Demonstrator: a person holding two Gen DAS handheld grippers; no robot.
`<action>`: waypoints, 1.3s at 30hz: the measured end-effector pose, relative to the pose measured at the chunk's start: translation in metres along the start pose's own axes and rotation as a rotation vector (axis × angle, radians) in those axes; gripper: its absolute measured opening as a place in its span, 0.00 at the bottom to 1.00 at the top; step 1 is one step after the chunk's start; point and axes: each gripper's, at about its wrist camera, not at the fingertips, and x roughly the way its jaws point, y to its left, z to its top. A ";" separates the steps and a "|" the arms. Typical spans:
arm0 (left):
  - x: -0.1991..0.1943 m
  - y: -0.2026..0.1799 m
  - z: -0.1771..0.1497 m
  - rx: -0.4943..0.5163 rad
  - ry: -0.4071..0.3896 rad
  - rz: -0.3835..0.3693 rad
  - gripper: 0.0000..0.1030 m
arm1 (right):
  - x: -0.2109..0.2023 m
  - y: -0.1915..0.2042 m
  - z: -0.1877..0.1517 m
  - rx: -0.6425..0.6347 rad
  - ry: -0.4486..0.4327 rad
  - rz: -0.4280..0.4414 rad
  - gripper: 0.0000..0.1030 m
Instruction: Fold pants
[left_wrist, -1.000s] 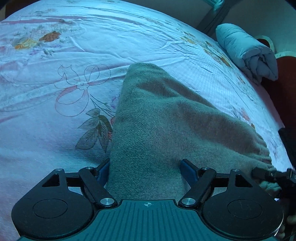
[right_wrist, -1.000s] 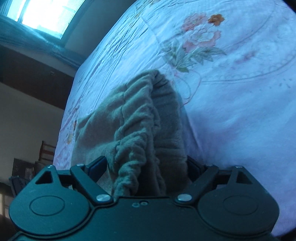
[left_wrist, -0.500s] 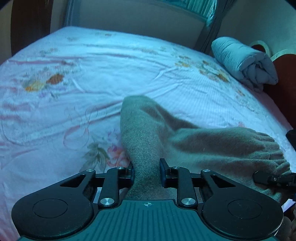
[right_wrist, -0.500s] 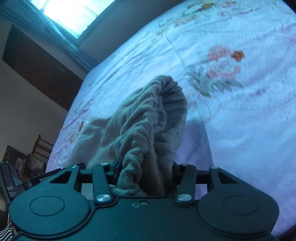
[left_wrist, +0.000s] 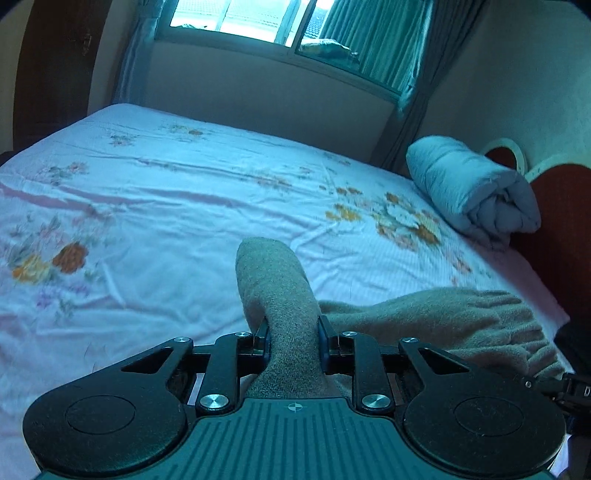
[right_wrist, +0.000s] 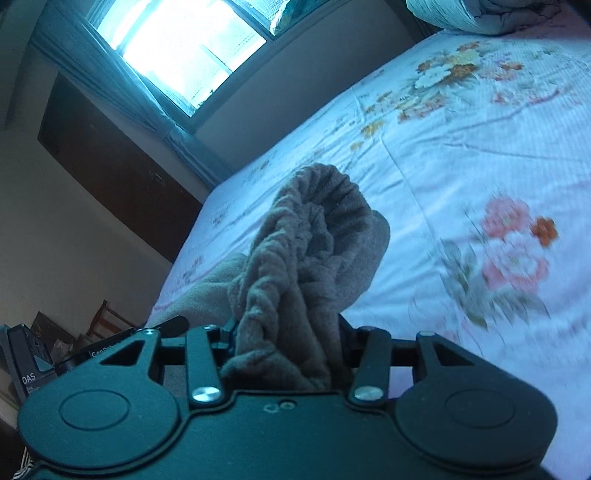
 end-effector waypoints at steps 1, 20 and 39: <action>0.010 0.001 0.011 -0.002 -0.010 0.001 0.23 | 0.008 0.000 0.008 0.000 -0.005 0.002 0.37; 0.190 0.078 0.043 0.026 0.105 0.184 0.19 | 0.192 -0.097 0.090 0.080 0.013 -0.188 0.66; 0.056 -0.028 0.019 0.136 0.127 0.134 1.00 | 0.065 0.008 0.064 -0.217 -0.104 -0.227 0.90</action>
